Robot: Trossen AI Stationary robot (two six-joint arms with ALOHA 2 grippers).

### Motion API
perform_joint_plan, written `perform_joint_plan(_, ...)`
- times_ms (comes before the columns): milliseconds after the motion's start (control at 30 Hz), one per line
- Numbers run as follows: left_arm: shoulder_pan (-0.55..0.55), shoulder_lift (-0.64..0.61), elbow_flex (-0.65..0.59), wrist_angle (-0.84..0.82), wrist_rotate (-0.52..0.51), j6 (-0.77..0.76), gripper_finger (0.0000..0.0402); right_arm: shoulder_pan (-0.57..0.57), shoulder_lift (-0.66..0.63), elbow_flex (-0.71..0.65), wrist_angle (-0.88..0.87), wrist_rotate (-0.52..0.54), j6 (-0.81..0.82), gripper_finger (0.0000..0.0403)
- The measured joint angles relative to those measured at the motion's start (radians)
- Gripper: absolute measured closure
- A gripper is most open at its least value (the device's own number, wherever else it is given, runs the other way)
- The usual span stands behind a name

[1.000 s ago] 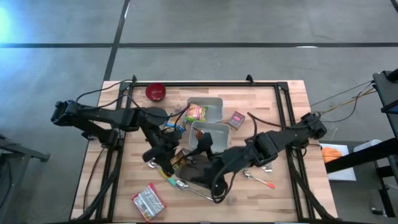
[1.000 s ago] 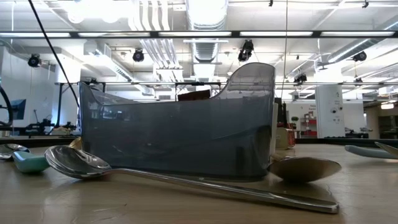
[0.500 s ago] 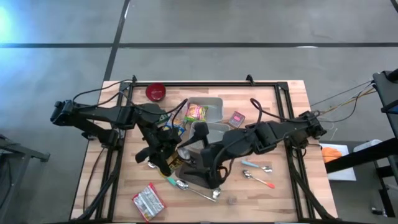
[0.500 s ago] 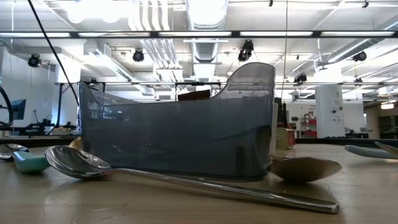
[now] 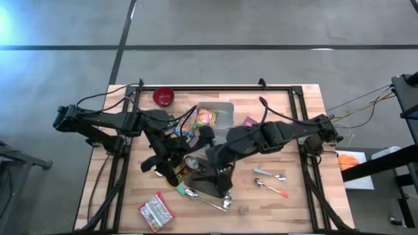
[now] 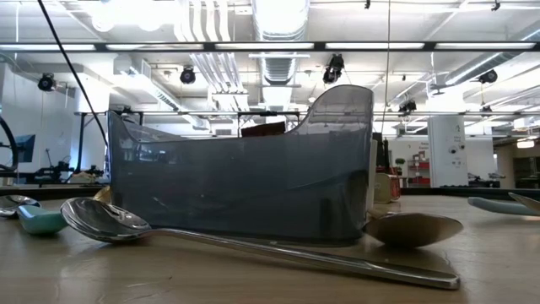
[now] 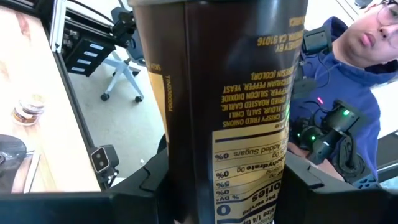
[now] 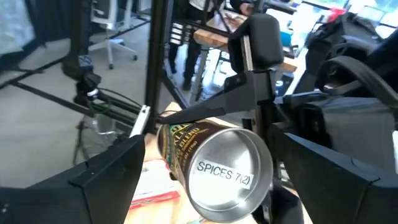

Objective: Pick & Place Food Item
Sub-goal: Put the yellow seasoning bottle into the bottom gray bin

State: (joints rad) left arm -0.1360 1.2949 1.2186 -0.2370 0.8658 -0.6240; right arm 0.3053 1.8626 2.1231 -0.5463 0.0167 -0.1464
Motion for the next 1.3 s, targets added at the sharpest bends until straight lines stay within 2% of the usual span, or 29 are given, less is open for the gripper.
perform_joint_plan(533, -0.001, 0.000, 0.000, 0.016, 0.026, 0.001, 0.0226, -0.054, 0.005, -0.035, 0.004, -0.122, 0.081, 0.0034)
perform_joint_plan(1300, 0.002, 0.000, 0.000, 0.016, 0.024, 0.030, 0.0226, -0.055, 0.006, -0.071, 0.107, -0.156, 0.096, 0.0035)
